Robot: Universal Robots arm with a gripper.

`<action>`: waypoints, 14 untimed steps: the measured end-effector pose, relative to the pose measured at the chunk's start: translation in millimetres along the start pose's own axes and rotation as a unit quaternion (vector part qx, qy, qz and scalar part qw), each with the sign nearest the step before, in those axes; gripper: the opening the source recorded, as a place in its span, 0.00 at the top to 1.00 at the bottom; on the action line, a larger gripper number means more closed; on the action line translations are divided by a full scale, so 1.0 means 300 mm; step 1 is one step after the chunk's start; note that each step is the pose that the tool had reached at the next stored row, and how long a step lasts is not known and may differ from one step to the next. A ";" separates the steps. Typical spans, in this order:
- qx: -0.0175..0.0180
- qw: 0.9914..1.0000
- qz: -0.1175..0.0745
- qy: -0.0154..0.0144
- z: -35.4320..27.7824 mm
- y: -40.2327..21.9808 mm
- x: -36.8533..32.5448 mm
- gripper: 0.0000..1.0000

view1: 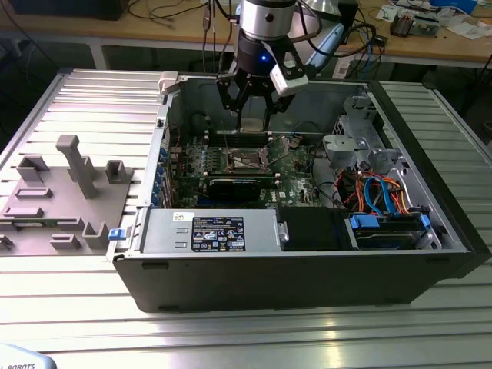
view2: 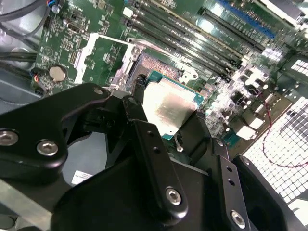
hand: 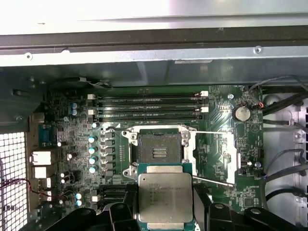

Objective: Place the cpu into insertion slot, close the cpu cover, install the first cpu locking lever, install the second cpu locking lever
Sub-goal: 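Place the cpu into insertion slot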

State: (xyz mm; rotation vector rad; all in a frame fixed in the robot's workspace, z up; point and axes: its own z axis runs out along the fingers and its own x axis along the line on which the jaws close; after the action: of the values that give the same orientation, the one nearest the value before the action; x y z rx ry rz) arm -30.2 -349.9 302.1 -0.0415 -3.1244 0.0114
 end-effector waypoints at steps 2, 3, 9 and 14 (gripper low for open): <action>0.000 1.000 0.000 0.000 0.001 0.000 0.000 0.46; 0.000 1.000 0.000 0.000 0.002 0.000 0.000 0.46; 0.000 1.000 0.000 0.000 0.002 0.000 0.000 0.46; 0.000 1.000 0.001 0.000 0.002 0.000 0.000 0.46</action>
State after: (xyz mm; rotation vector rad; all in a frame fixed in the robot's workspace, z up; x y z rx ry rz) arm -30.2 -349.9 301.4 -0.0449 -3.1243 0.0114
